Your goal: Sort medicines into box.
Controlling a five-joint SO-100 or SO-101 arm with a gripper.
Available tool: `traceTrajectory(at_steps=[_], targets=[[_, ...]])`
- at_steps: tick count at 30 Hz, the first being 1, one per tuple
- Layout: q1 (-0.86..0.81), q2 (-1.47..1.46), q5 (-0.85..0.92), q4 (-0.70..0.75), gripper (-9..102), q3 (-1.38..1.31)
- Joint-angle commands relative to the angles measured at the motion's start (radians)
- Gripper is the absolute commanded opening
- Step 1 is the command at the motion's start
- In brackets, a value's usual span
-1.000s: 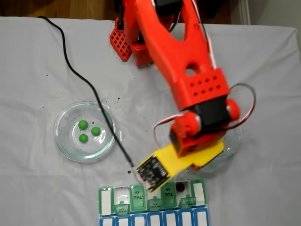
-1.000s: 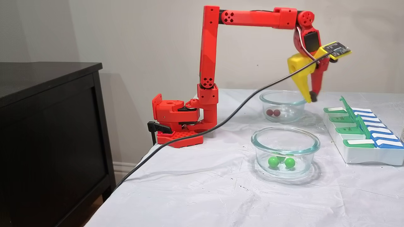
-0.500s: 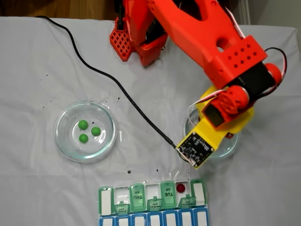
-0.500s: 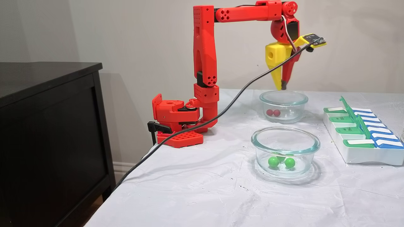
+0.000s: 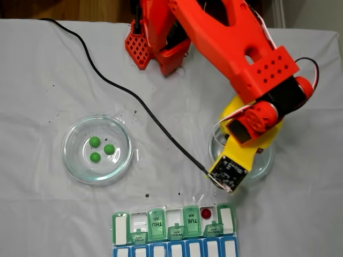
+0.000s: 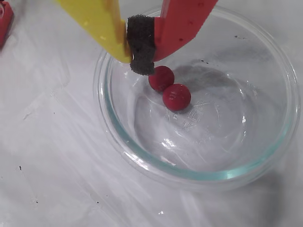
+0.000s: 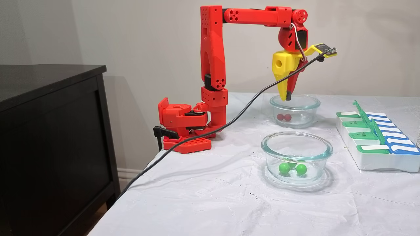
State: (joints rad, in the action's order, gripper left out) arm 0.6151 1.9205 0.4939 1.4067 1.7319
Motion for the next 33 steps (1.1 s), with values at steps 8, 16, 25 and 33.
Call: traceTrajectory(at_steps=[8, 16, 25, 33], targets=[[0.092, 0.135, 0.098, -0.017, 11, 0.011], [0.115, 0.080, 0.138, -0.018, 18, 0.035], [0.074, 0.031, 0.215, -0.103, 21, 0.084], [0.044, -0.020, 0.270, -0.147, 28, 0.114]])
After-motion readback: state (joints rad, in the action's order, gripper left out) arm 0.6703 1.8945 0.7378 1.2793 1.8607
